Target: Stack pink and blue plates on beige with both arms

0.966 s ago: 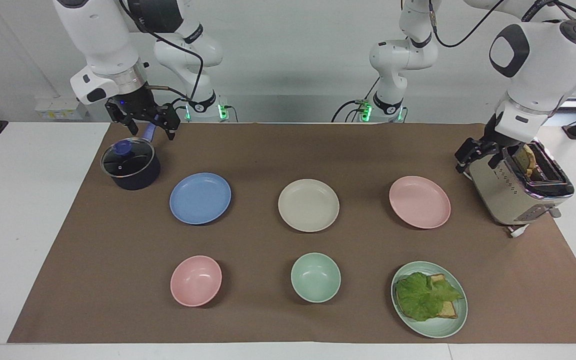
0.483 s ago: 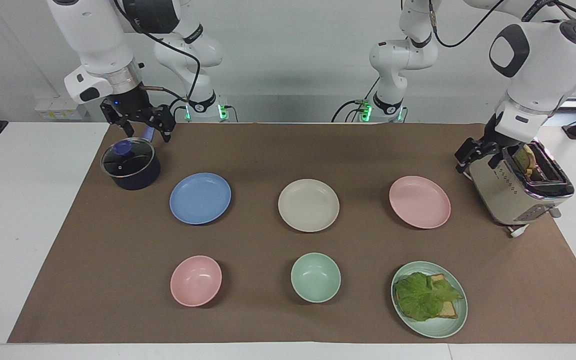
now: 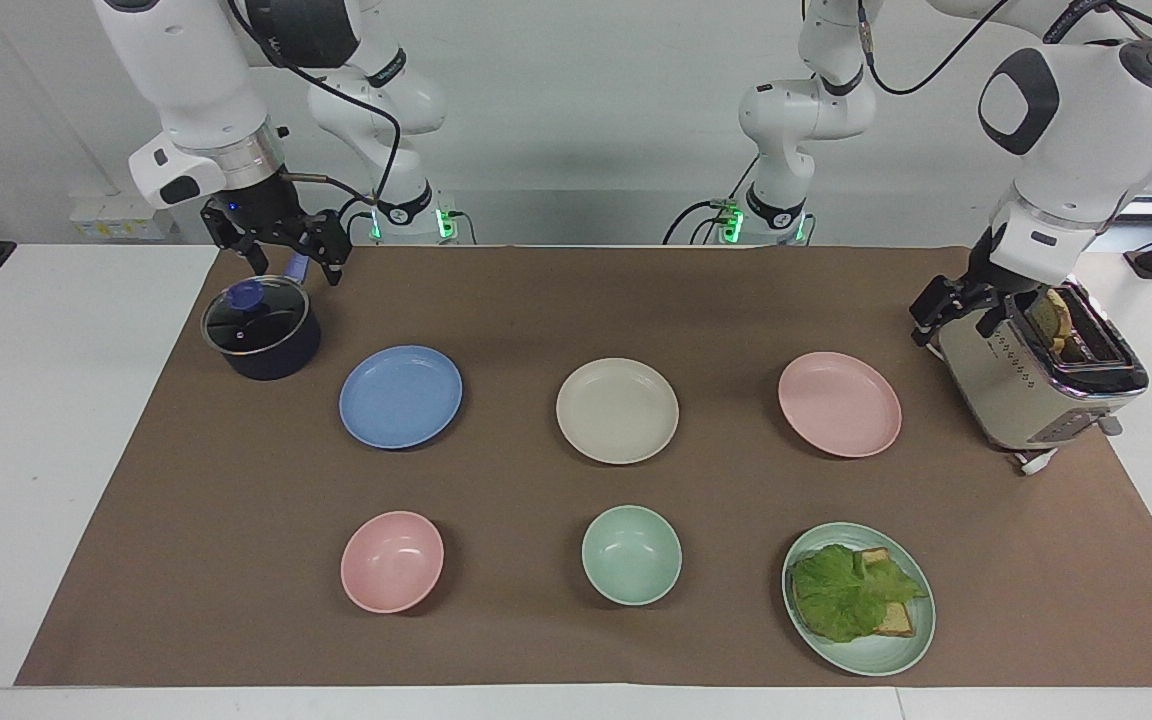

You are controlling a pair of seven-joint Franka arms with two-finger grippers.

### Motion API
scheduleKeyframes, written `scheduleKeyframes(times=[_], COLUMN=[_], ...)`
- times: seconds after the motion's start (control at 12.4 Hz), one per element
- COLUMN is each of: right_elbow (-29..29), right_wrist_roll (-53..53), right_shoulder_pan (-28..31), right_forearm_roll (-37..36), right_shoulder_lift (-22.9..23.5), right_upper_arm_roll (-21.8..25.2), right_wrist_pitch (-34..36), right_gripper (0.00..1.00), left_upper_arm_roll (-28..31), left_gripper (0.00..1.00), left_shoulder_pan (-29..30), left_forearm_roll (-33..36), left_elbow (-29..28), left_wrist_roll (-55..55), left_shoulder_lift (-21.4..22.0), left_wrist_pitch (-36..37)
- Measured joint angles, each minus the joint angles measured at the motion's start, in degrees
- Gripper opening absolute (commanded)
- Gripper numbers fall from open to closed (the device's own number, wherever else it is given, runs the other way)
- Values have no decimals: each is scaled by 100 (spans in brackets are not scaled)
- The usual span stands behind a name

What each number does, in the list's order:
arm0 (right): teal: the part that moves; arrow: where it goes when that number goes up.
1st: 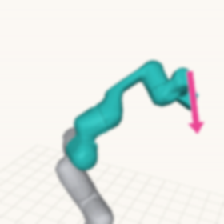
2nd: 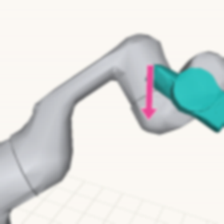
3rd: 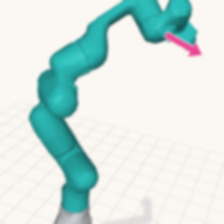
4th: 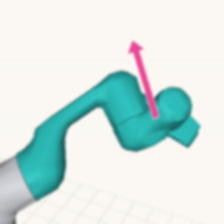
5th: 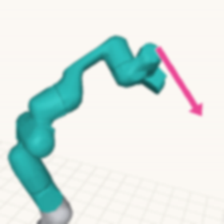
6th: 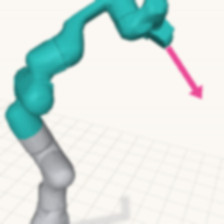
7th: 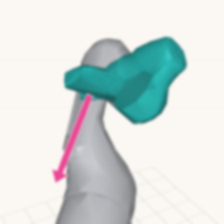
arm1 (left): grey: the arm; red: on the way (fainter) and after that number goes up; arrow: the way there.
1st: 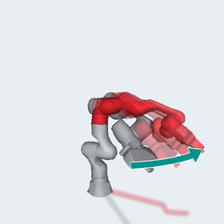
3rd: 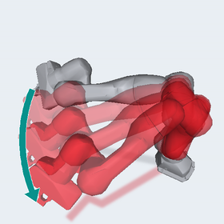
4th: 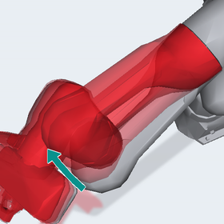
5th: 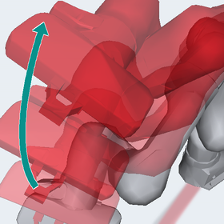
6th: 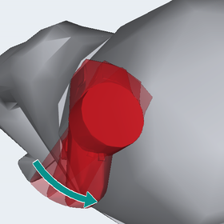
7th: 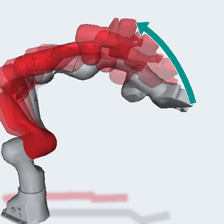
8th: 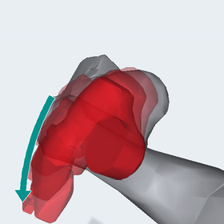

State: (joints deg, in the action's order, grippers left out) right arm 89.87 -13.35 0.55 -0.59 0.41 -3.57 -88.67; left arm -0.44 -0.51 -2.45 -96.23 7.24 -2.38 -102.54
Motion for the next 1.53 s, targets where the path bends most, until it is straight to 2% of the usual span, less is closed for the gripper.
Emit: scheduleKeyframes(times=[1.21,1.37,1.53], right_elbow=[-6,-6,-6], right_wrist_roll=[7,7,7], right_shoulder_pan=[-7,-7,-7], right_forearm_roll=[0,0,0], right_shoulder_lift=[8,10,13], right_upper_arm_roll=[-36,-36,-36], right_wrist_pitch=[-20,-21,-21], right_gripper=[100,100,100], left_upper_arm_roll=[15,18,6], left_gripper=[100,100,100], left_shoulder_pan=[79,174,175], left_forearm_roll=[0,0,0], left_elbow=[-60,-440,-1072], left_wrist_roll=[0,-15,-15], left_shoulder_lift=[-1,-1,-19], left_wrist_pitch=[14,45,-231])
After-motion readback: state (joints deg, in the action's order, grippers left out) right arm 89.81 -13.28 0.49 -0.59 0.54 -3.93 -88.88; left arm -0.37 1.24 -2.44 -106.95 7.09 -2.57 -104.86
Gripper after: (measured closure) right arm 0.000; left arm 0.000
